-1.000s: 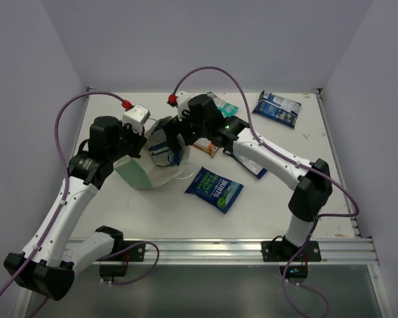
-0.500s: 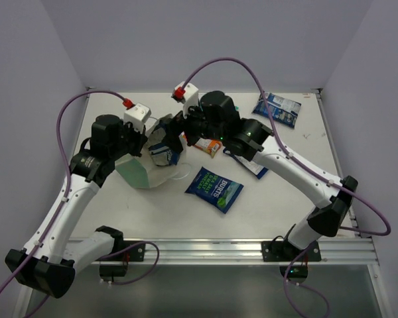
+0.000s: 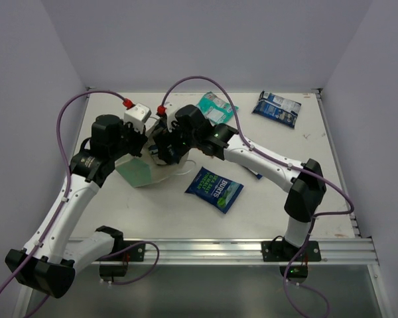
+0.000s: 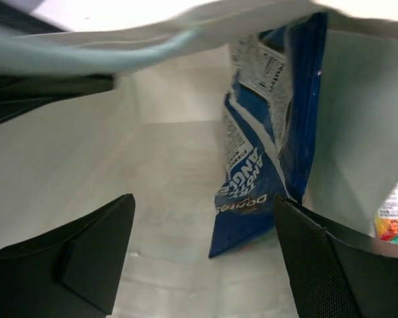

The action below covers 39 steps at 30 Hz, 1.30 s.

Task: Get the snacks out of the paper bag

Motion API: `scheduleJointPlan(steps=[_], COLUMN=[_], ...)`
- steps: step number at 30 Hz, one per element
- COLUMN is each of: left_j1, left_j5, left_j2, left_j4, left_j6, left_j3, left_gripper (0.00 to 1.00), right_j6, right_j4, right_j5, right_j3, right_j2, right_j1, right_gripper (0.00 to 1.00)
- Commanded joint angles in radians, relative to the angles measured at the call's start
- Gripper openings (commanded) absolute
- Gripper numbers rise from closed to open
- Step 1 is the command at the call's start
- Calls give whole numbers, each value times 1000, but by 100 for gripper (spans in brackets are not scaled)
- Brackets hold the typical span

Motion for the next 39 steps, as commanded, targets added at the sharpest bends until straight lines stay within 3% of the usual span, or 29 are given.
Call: scheduleJointPlan(steps=[1,4,19,33,35,38,39], left_j1=[2,2,2,2,3,2,2], left_j5=[8,6,-6,72,74,51,37], left_j2=[-22,-30,-10,-28,-37,-51,-54], left_j4=[31,15,24,35,31,24,24], left_j6=[-8,-11,-26,-12,-11,-5,-3], left_j3=[1,-7,-22,-21,-22,-39,-48], left_gripper=[0,0,0,0,0,0,0], right_j6=[47,76,75,87,82,64,50], right_j4=[51,74,108,203,218,246,249], right_j5=[184,289,380,229,224,210,202], right_j3=[-17,-60,-95,-23,-18,-26,-28], right_j2=[19,8,-116,132,149,126,109], right_j1=[-1,-1,2,0,0,0,0], right_gripper=[88,88,88,84,78,39,20])
